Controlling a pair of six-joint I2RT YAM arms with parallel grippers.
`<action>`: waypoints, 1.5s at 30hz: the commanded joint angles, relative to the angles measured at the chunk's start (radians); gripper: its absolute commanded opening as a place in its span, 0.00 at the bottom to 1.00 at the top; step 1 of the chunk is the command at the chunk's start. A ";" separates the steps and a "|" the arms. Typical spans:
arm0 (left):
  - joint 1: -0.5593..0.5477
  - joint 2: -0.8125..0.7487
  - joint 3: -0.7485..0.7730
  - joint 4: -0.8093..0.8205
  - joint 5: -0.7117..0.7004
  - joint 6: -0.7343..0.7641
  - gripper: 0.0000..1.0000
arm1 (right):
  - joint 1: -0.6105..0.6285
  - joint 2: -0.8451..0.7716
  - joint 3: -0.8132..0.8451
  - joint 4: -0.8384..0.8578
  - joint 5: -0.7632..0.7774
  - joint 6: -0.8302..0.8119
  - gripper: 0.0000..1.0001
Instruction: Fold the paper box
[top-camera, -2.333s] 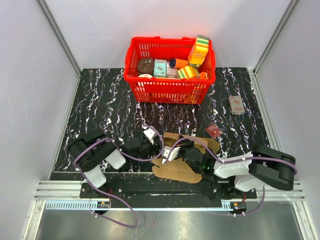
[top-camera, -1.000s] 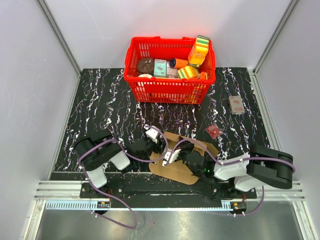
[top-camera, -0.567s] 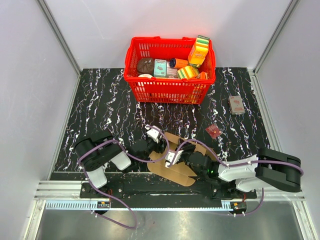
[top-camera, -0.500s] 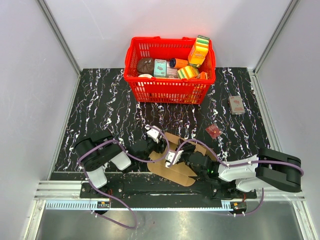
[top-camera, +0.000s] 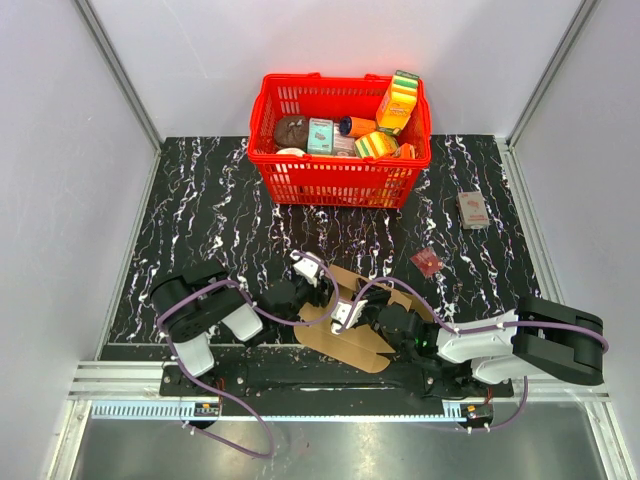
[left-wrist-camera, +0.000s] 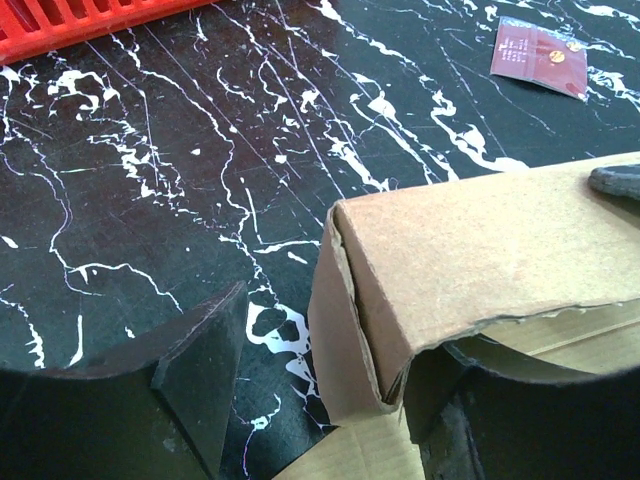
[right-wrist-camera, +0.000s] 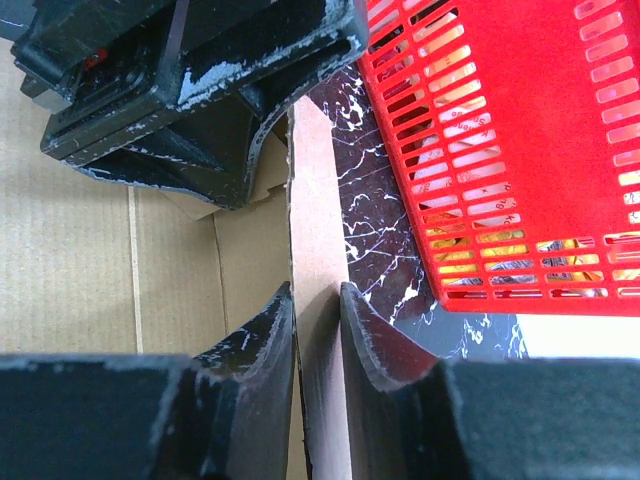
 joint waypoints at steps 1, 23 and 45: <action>-0.009 0.024 -0.014 0.247 -0.033 0.006 0.64 | 0.012 0.017 0.011 -0.021 -0.048 0.055 0.29; -0.032 0.014 -0.019 0.286 -0.088 0.029 0.64 | 0.014 0.025 0.021 -0.029 -0.045 0.075 0.36; -0.066 0.038 0.044 0.313 -0.148 0.144 0.50 | 0.012 0.029 0.032 -0.045 -0.048 0.084 0.36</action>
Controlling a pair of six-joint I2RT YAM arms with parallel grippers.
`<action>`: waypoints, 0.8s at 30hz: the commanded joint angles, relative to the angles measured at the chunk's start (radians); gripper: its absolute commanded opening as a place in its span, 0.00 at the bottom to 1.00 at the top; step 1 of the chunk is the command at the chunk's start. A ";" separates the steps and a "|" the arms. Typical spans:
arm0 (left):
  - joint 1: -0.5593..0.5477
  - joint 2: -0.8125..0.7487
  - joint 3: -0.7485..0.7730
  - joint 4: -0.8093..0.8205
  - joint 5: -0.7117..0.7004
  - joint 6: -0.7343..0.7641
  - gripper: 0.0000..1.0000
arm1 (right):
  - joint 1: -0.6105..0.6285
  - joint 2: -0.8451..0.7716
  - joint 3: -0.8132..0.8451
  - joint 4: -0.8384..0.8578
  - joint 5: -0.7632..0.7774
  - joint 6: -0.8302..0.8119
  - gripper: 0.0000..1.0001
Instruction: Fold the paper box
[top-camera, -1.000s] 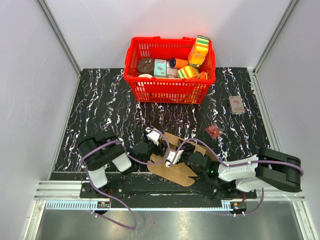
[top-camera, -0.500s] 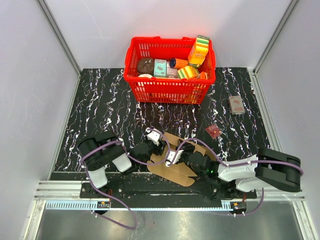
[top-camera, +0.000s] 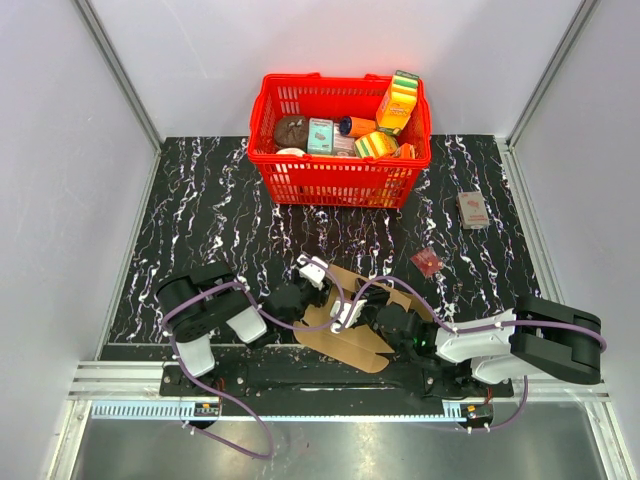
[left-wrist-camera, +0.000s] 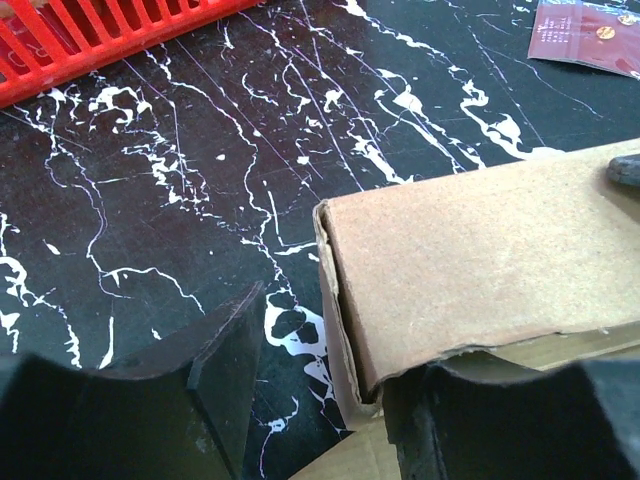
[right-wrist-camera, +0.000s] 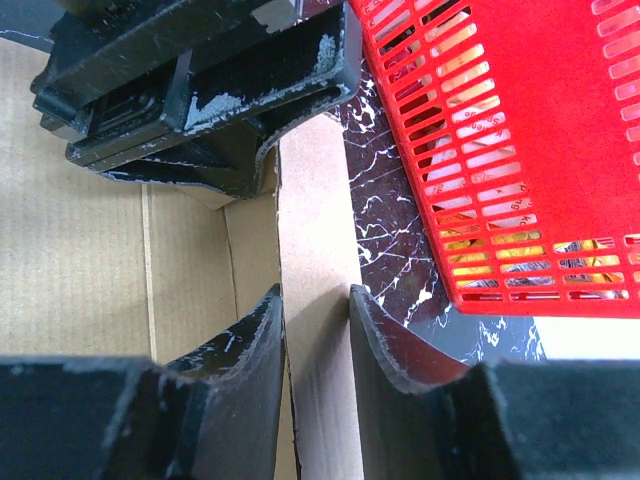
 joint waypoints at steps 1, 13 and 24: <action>-0.014 0.007 0.029 0.310 -0.033 0.045 0.50 | 0.012 0.018 0.024 -0.037 -0.041 0.042 0.36; -0.048 0.038 0.049 0.311 -0.078 0.111 0.35 | 0.012 0.015 0.027 -0.046 -0.039 0.045 0.36; -0.063 0.038 0.054 0.308 -0.099 0.130 0.10 | 0.012 0.006 0.029 -0.052 -0.048 0.050 0.38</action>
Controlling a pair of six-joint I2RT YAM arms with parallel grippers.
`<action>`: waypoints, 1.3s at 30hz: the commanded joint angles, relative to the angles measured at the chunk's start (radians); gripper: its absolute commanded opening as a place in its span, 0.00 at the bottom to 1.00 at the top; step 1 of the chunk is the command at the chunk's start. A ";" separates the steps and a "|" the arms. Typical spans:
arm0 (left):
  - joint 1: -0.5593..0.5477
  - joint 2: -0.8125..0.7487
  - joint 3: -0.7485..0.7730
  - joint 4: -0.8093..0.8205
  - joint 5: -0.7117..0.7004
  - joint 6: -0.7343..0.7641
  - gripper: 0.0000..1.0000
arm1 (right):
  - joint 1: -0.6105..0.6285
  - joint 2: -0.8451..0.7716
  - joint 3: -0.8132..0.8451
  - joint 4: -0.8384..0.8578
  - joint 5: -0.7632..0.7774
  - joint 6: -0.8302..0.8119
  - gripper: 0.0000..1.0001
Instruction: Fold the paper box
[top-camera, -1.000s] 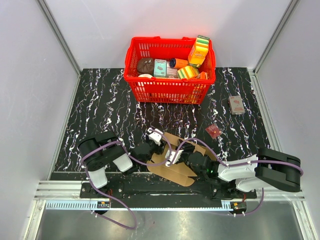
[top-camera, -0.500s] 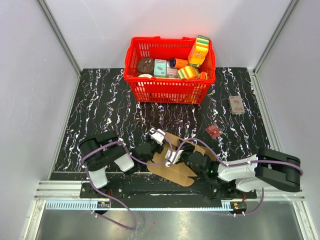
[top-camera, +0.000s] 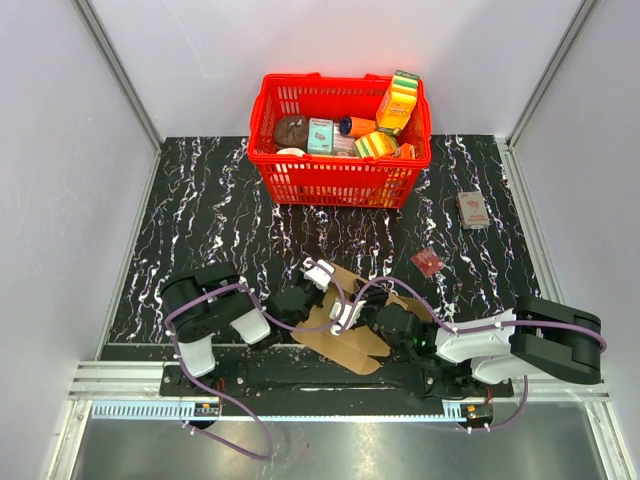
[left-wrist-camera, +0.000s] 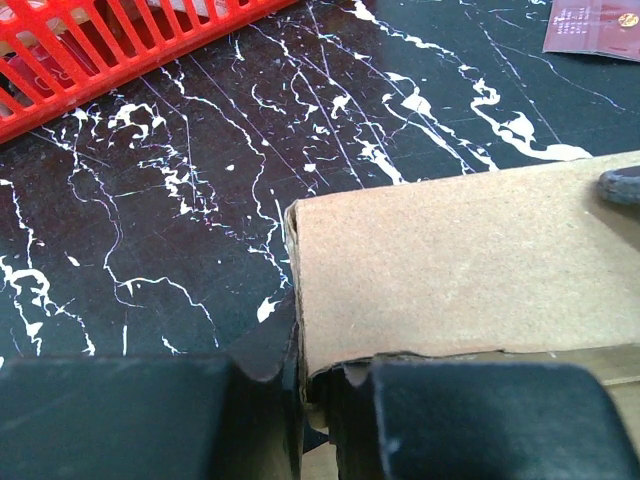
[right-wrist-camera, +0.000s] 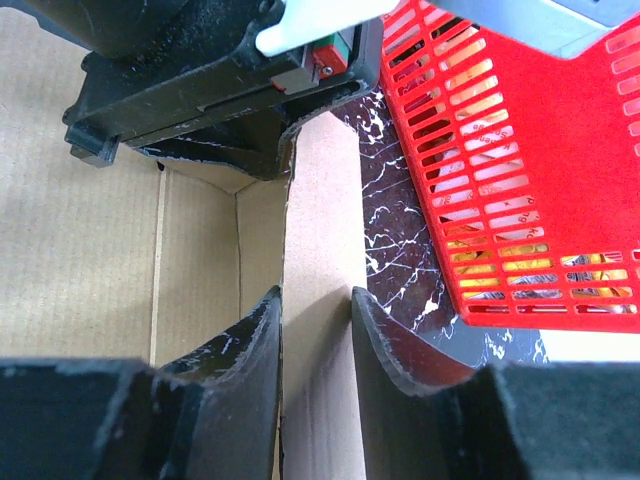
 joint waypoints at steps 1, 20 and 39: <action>-0.025 0.016 0.029 0.305 -0.029 0.053 0.10 | 0.012 -0.002 0.030 -0.058 -0.029 0.051 0.39; -0.041 0.019 0.023 0.310 -0.046 0.053 0.08 | 0.010 -0.398 0.149 -0.373 -0.186 0.228 0.54; -0.040 0.019 0.000 0.326 -0.008 0.008 0.09 | -0.110 -0.409 0.310 -0.656 -0.076 0.760 0.09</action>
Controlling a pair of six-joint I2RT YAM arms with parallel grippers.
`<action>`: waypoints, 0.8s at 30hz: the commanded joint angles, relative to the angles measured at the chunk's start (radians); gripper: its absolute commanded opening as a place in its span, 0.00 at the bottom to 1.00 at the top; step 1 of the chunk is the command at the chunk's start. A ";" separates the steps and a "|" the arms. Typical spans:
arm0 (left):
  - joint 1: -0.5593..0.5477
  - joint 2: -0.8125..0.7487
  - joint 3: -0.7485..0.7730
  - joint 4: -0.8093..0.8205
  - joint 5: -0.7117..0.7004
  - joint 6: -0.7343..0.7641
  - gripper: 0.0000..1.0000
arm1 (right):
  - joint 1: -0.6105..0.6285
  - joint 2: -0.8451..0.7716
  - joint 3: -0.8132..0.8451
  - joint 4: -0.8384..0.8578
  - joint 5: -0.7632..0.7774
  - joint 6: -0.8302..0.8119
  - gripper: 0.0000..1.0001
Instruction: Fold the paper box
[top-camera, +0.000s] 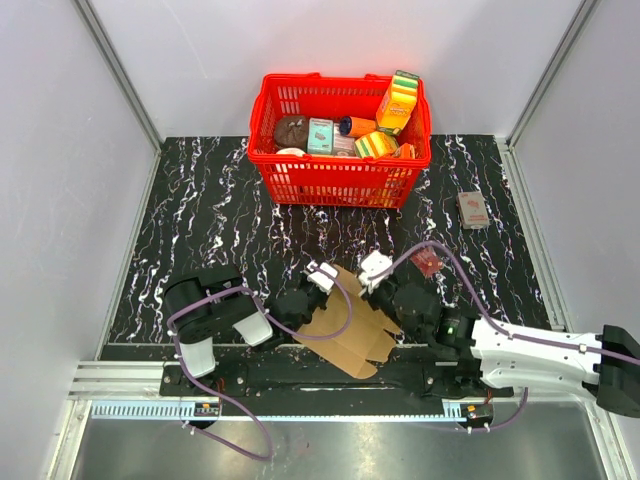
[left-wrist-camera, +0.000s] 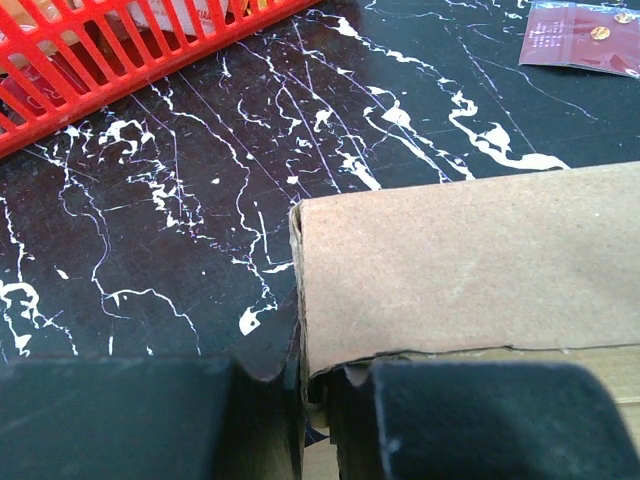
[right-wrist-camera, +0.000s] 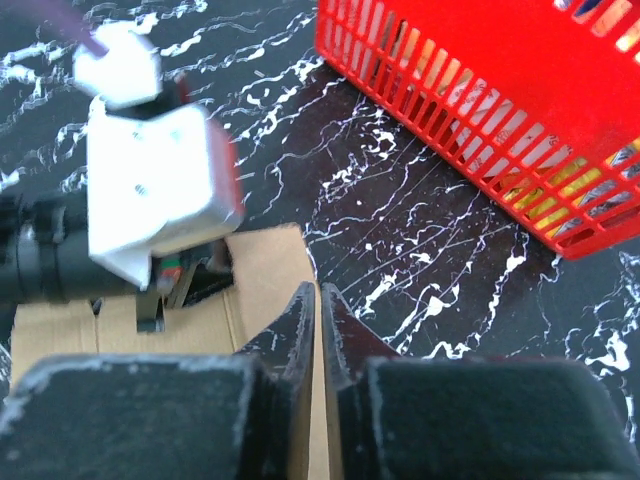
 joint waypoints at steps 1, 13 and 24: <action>-0.003 0.006 -0.014 0.304 0.022 -0.008 0.09 | -0.139 0.008 0.137 -0.168 -0.188 0.251 0.05; -0.003 0.018 -0.038 0.327 0.032 -0.027 0.12 | -0.351 0.121 0.173 -0.194 -0.670 0.388 0.03; -0.003 0.032 -0.050 0.352 0.034 -0.027 0.20 | -0.377 0.244 0.183 -0.162 -0.702 0.378 0.02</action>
